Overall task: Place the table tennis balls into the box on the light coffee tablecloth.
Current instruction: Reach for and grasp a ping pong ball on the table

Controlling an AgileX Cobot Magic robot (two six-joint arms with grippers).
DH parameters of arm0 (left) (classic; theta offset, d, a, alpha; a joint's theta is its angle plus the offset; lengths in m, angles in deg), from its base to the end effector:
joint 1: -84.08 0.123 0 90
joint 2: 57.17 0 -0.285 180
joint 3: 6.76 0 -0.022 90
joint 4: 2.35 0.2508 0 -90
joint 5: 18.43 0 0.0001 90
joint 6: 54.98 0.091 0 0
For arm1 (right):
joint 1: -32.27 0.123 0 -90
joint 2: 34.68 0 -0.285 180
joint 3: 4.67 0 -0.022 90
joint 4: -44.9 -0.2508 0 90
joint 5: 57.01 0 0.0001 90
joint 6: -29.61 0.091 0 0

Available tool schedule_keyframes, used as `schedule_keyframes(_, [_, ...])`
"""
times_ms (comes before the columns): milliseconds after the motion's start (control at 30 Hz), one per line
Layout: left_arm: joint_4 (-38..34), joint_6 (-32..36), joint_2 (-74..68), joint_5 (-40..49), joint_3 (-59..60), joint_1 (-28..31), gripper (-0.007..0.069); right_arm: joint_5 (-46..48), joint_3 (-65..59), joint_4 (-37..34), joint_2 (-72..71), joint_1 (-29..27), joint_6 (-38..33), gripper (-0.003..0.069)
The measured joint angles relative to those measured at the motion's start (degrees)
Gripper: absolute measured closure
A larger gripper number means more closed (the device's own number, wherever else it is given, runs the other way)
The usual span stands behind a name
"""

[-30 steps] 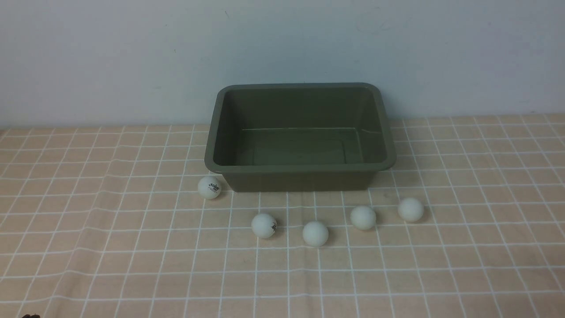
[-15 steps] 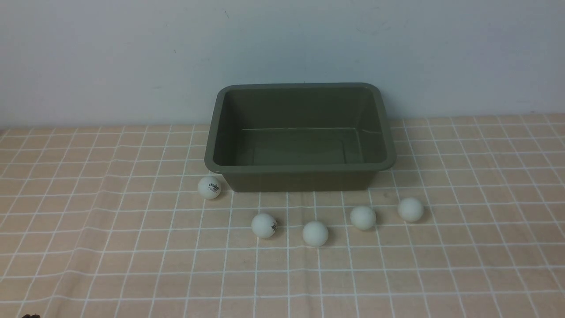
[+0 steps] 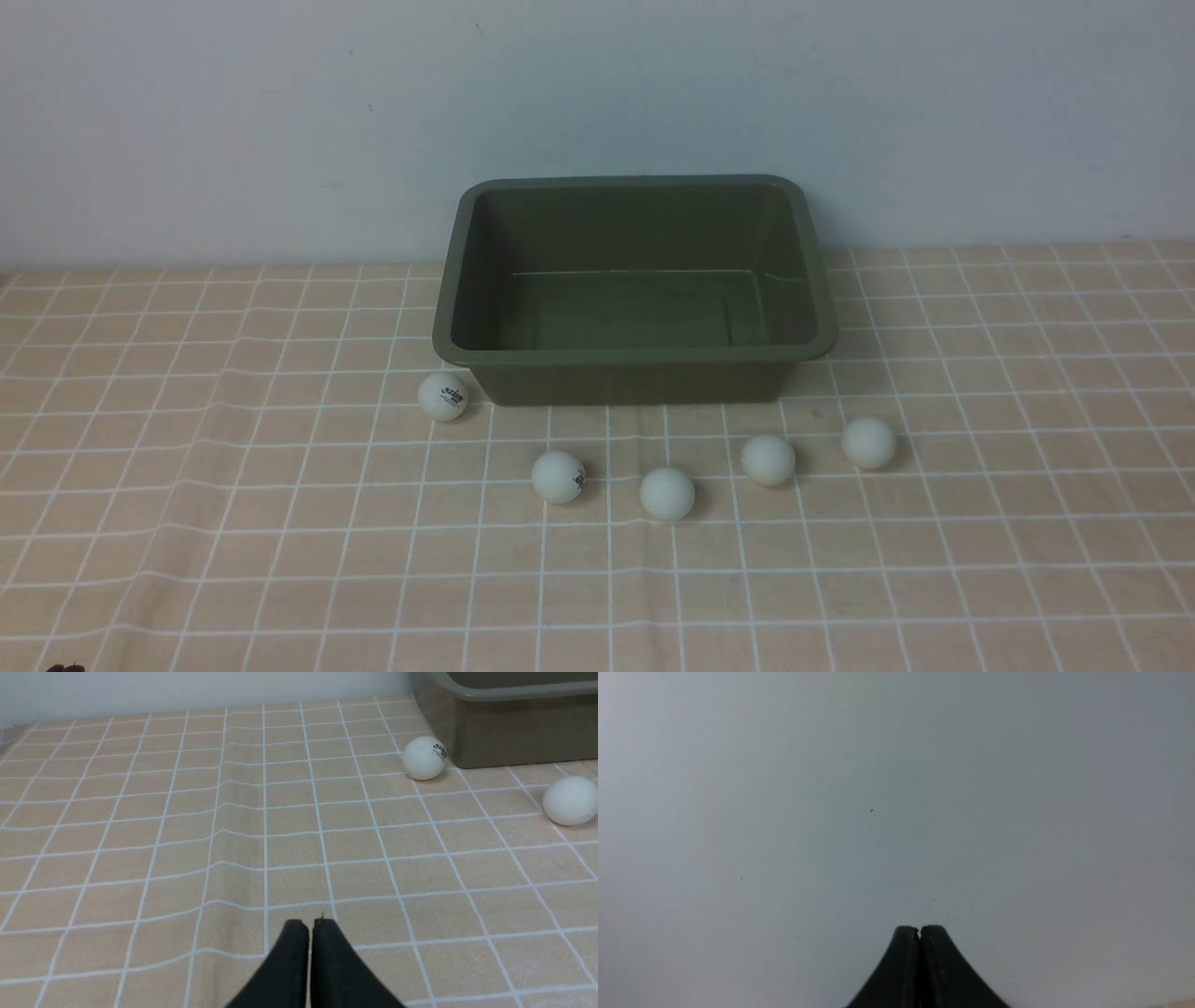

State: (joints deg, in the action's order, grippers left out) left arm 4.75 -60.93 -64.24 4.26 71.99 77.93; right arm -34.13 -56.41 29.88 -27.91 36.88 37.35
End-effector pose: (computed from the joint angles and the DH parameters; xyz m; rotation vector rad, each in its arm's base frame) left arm 0.0521 -0.0012 0.1696 0.0789 1.8892 -0.0210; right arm 0.0079 0.0099 0.3209 0.1267 1.4184 0.4498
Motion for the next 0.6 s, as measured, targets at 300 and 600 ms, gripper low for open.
schedule_keyframes(300, [0.0,0.0,0.0,0.0,0.0,0.0,0.0628,0.0,0.0,0.0,0.0,0.0,0.0,0.0673])
schedule_keyframes(600, [-4.6,-1.4,0.0,-3.9,0.2,0.0,0.0628,0.0,0.0,-0.1,0.0,0.0,0.0,0.0673])
